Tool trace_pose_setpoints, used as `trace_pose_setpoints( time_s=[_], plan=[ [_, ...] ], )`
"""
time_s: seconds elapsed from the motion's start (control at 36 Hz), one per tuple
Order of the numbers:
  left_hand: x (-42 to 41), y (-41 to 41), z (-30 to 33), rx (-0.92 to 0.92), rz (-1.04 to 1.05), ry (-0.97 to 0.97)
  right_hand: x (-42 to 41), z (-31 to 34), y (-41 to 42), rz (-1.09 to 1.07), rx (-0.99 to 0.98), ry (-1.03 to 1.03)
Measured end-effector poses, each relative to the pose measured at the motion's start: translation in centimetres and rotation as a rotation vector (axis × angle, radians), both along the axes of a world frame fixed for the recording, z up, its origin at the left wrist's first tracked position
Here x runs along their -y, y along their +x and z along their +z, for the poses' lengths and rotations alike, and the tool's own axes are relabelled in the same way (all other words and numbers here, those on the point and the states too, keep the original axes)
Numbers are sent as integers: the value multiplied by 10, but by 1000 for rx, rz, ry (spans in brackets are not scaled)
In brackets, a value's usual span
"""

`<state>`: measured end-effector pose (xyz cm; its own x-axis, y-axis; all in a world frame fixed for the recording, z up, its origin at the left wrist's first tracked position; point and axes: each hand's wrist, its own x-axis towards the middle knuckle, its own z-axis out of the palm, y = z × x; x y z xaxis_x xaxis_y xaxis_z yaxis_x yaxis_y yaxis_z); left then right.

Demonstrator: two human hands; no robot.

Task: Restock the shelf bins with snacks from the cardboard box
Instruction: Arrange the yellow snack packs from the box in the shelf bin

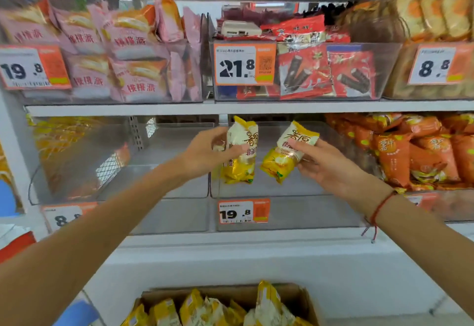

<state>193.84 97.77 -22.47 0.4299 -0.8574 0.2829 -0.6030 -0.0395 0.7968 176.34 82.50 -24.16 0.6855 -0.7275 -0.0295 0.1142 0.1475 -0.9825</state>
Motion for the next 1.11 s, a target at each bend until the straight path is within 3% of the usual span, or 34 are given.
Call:
trace_pose_setpoints(
  time_s=[0.08,0.17,0.28,0.39,0.53,0.61,0.81,0.94,1.11],
  plan=[
    [31,19,-10,173,8,92,17,-10,12,-82,-69,-129],
    [54,36,-17,480,83,305,33,-17,26,-132,-158,-311],
    [70,50,-24,839,96,518,52,-23,43,30,-332,-409],
    [81,58,-29,949,59,601,60,-33,61,248,-467,-402],
    [95,71,-31,1074,67,755,53,-48,79,383,-591,-562],
    [91,71,-30,1014,131,698,48,-56,89,406,-595,-607],
    [20,46,-55,470,387,-26,33,-59,111,373,-533,-562],
    [-27,26,-82,242,293,92,15,-61,120,347,-542,-526],
    [-47,24,-88,251,121,188,-3,-60,127,195,-527,-515]
  ],
)
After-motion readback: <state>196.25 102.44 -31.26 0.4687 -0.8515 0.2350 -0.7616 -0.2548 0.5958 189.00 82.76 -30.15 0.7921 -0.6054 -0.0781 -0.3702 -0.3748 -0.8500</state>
